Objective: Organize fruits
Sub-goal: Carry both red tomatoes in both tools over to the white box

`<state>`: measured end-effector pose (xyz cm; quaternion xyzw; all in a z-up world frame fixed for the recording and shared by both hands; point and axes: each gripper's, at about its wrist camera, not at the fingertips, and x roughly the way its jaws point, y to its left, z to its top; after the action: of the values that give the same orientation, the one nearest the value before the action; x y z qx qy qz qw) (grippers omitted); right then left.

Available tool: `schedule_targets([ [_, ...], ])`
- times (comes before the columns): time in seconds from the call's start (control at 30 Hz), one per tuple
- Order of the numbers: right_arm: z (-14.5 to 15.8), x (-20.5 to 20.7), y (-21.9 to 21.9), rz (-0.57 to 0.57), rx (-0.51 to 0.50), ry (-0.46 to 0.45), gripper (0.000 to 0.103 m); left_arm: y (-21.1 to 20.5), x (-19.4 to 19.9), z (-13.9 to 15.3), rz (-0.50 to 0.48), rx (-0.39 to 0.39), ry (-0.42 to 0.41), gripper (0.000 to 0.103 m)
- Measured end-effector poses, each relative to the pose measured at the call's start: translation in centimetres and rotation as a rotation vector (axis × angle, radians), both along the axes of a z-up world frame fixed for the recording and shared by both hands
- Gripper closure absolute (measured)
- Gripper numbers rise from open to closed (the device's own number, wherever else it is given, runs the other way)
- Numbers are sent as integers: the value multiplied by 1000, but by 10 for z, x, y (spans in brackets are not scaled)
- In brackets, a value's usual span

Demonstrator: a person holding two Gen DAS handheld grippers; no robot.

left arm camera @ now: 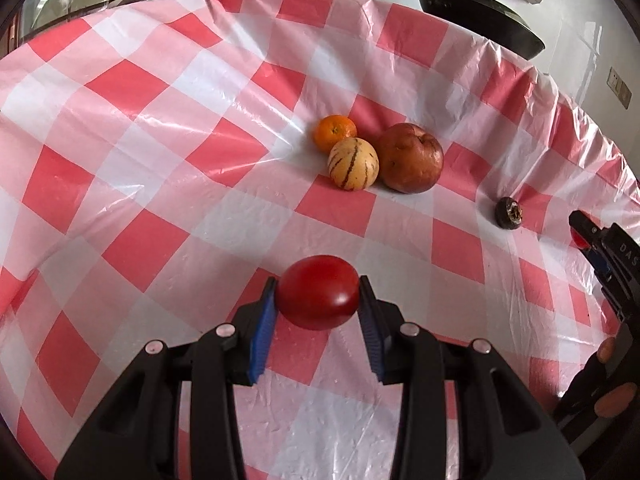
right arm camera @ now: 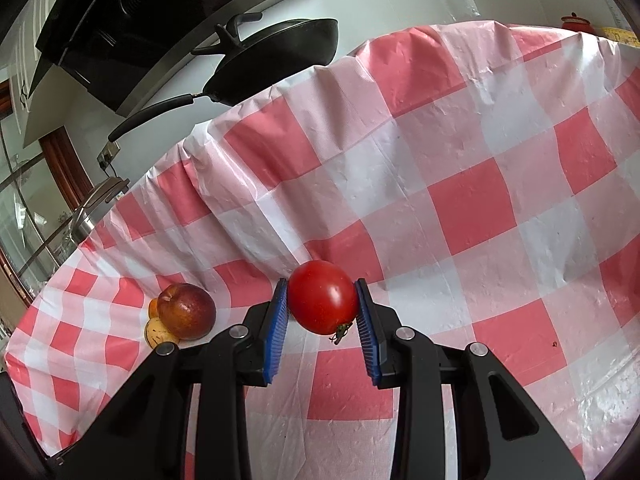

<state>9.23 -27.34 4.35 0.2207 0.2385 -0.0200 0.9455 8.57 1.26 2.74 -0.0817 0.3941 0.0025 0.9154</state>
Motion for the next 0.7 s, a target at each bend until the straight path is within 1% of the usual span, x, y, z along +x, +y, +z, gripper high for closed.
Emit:
schedule_targets([
  [0.2,-1,-2,2,16,13,6,70,3,3,0,11,-11,-9,64],
  [0.33,10,-14,12,33,61,-19,70,11,6,-1,31,-21,-17,64],
  [0.4,14,-28,25,57,89,-31,70,14,8,-1,42,-37,-12,64],
  [0.43,15,-39,35,77,87,-28,70,15,9,0,43,-42,-13,64],
  [0.53,14,-75,63,126,88,-9,70,13,7,3,44,-20,-27,64],
  [0.6,12,-102,78,151,76,11,70,12,5,5,37,-19,-41,64],
  [0.7,11,-129,91,190,48,53,70,13,1,8,37,-34,-56,64],
])
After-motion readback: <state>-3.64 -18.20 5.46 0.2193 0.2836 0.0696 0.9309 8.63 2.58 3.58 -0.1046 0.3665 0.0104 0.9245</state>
